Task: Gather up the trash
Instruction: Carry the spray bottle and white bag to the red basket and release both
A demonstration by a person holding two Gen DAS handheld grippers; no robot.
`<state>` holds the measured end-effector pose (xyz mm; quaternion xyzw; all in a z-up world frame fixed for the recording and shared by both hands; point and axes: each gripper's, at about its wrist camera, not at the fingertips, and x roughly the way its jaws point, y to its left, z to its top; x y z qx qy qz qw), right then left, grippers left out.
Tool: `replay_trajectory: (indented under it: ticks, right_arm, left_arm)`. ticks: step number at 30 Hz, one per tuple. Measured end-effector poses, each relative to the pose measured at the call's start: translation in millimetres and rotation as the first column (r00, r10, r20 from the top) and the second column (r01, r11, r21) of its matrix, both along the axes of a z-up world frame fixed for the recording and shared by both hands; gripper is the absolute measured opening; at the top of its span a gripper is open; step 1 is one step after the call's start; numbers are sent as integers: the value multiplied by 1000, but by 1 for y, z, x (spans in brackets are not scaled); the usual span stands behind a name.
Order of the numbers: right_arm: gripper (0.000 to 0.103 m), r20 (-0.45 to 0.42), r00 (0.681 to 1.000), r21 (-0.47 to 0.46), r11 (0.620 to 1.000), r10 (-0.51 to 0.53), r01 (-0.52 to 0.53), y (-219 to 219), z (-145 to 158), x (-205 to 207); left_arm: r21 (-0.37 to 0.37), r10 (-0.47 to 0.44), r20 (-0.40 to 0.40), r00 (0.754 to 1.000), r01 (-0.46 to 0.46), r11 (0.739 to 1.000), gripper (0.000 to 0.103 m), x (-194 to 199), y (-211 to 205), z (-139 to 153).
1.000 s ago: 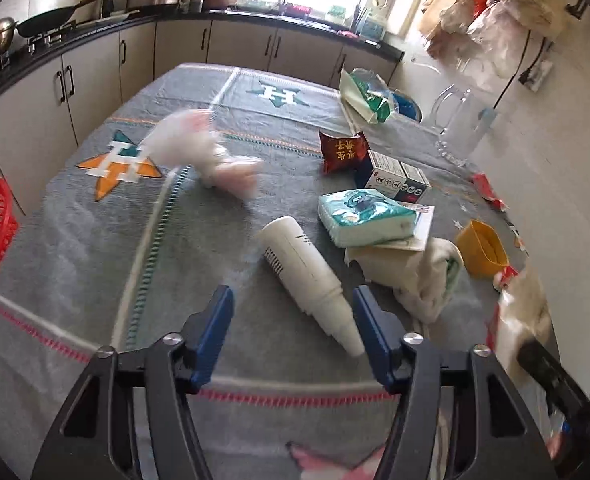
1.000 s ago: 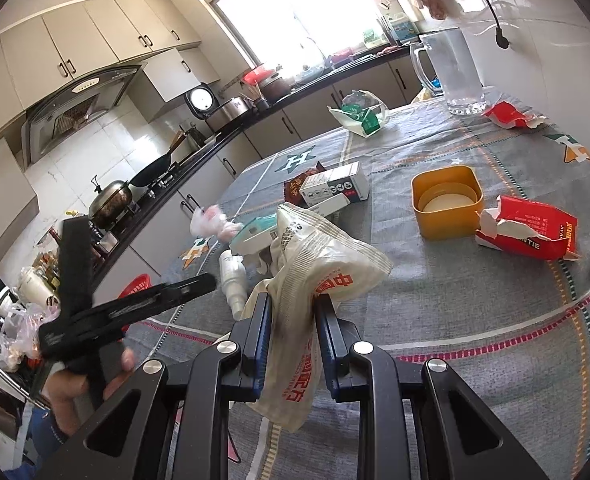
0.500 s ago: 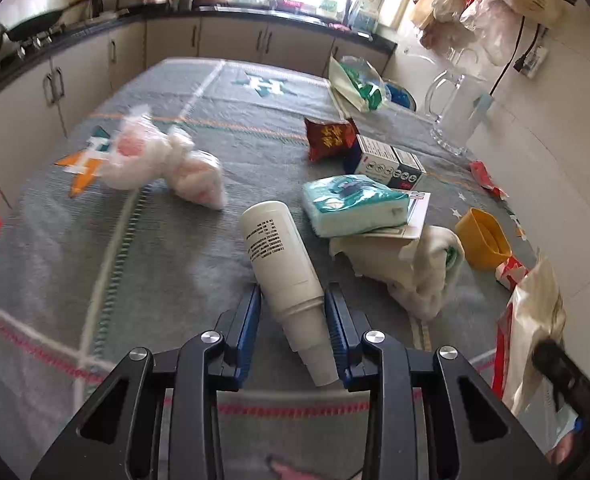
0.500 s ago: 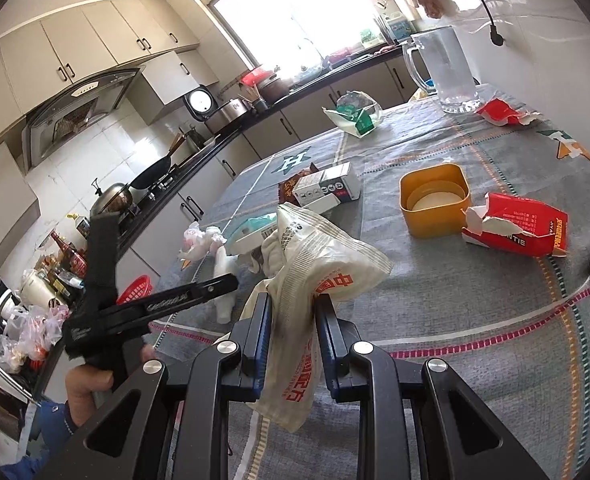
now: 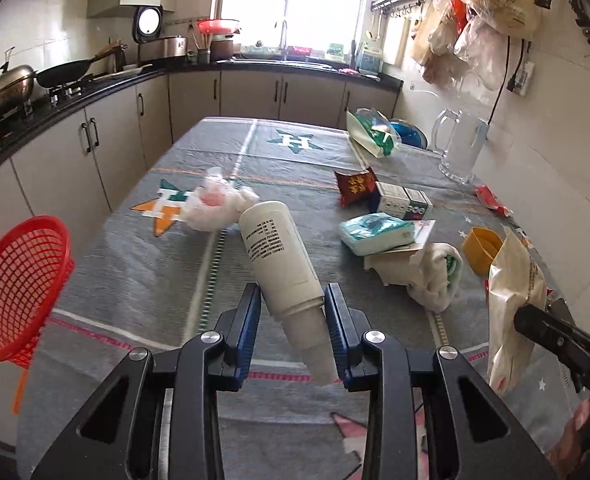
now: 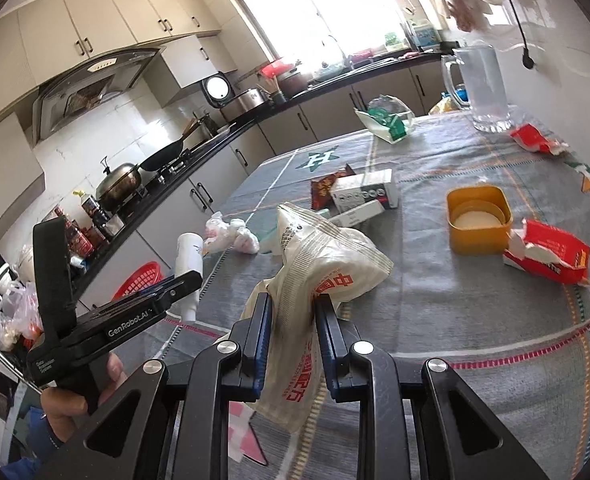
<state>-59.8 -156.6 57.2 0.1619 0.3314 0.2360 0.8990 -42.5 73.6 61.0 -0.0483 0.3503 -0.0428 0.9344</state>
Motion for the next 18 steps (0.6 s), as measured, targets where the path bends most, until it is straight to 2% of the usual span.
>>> replay_trajectory:
  ticks: [9,18]
  right_arm:
    - [25,4,998,-42,997,64,-64,37,8,10]
    - [25,-17,989,-62,987,149,-150,85,14,26]
  left_arm:
    - [-6,62,36,997,-61,998,32,-14,36,7]
    - [-41,147,60,987,-145,989,32,-25,90,13]
